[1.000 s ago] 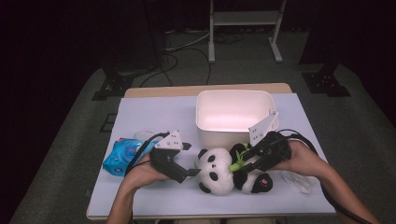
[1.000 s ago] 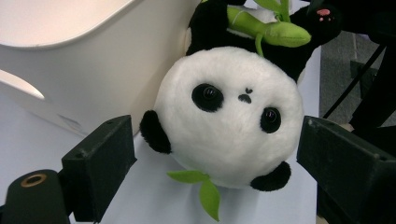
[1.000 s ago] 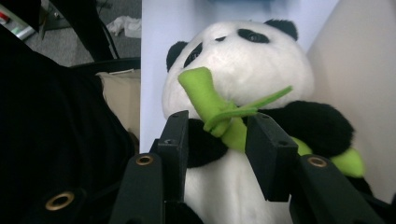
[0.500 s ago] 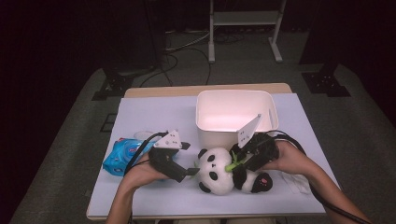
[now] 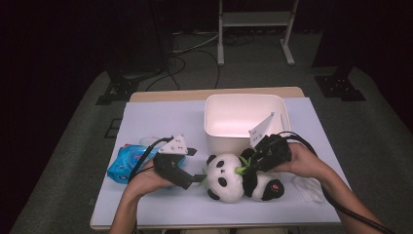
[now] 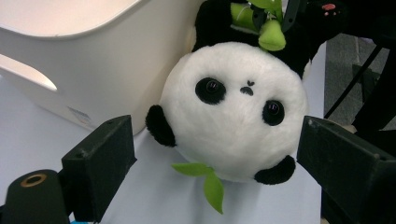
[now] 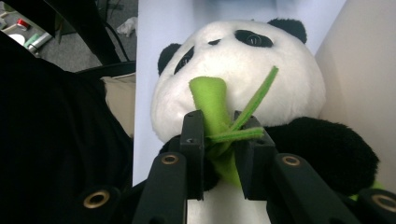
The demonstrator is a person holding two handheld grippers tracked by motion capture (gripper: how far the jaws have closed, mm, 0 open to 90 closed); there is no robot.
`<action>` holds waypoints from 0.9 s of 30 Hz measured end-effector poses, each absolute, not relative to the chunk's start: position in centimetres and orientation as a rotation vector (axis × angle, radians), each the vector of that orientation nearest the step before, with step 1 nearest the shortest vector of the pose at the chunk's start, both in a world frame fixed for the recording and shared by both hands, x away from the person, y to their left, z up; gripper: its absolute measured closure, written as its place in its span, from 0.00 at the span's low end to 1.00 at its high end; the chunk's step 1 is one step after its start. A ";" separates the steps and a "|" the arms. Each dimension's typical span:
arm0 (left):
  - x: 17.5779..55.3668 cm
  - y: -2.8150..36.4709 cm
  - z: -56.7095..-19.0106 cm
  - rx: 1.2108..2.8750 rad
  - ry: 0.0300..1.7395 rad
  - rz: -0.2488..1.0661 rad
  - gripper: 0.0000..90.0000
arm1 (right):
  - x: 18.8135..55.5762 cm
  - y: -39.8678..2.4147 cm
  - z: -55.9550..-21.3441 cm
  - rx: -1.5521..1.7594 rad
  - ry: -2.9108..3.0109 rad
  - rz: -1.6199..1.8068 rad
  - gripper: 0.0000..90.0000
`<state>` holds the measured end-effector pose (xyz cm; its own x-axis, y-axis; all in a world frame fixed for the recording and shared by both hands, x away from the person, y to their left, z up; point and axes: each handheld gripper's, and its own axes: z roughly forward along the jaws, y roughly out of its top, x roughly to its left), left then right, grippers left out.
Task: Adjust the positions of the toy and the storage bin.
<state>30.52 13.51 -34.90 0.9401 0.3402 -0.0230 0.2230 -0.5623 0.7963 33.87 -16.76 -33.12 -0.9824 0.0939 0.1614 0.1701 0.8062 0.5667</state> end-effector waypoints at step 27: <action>31.1 13.9 -35.3 2.183 0.420 0.149 0.12 | 34.6 -18.4 -30.2 -0.211 -2.814 -1.010 0.84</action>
<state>31.10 13.89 -35.28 0.9356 0.3504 -0.0441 0.2449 -0.5538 0.7958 34.64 -18.40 -30.24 -0.9797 0.0830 0.1823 0.1800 0.7641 0.6195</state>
